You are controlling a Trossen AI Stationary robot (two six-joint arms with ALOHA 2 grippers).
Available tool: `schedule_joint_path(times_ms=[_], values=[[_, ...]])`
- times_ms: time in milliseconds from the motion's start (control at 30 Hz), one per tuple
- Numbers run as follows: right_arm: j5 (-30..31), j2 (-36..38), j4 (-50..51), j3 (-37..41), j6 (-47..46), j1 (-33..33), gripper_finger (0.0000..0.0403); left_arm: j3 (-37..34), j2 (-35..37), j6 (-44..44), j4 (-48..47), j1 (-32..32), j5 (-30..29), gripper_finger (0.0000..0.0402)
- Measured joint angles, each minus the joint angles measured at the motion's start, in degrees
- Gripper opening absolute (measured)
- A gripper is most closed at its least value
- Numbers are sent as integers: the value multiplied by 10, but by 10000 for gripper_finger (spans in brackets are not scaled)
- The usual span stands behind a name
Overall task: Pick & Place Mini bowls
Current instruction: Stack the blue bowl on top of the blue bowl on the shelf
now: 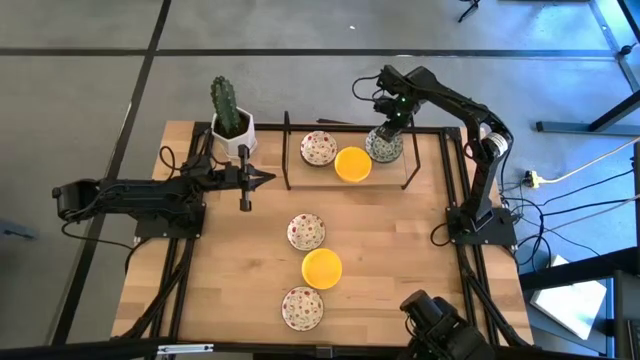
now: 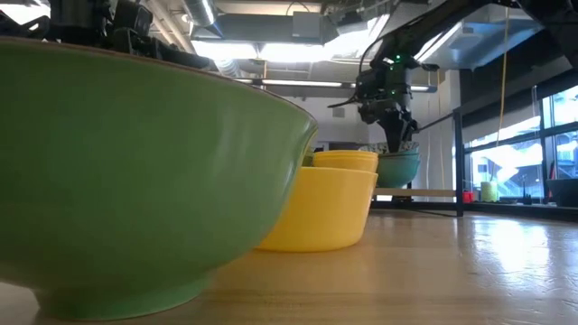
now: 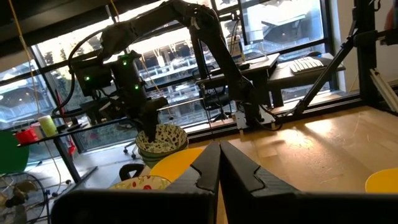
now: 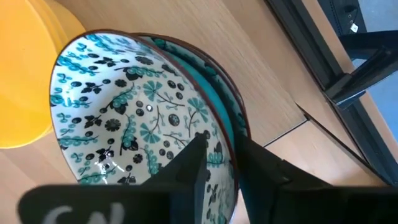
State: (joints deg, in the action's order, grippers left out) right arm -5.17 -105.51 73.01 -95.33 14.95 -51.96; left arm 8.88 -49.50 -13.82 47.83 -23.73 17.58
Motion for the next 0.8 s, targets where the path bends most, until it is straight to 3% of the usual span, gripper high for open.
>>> schedule_joint_path(times_ms=[533, 700, 800], values=[[16, 2, 29, -61, -2, -1, 117, 0, 0, 0, 6, 0, 0, 6], [-19, 37, -14, -69, 24, 3, 117, 0, 0, 0, 6, 0, 0, 6], [2, 60, -46, -63, 13, 10, 105, 0, 0, 0, 5, 0, 0, 6]])
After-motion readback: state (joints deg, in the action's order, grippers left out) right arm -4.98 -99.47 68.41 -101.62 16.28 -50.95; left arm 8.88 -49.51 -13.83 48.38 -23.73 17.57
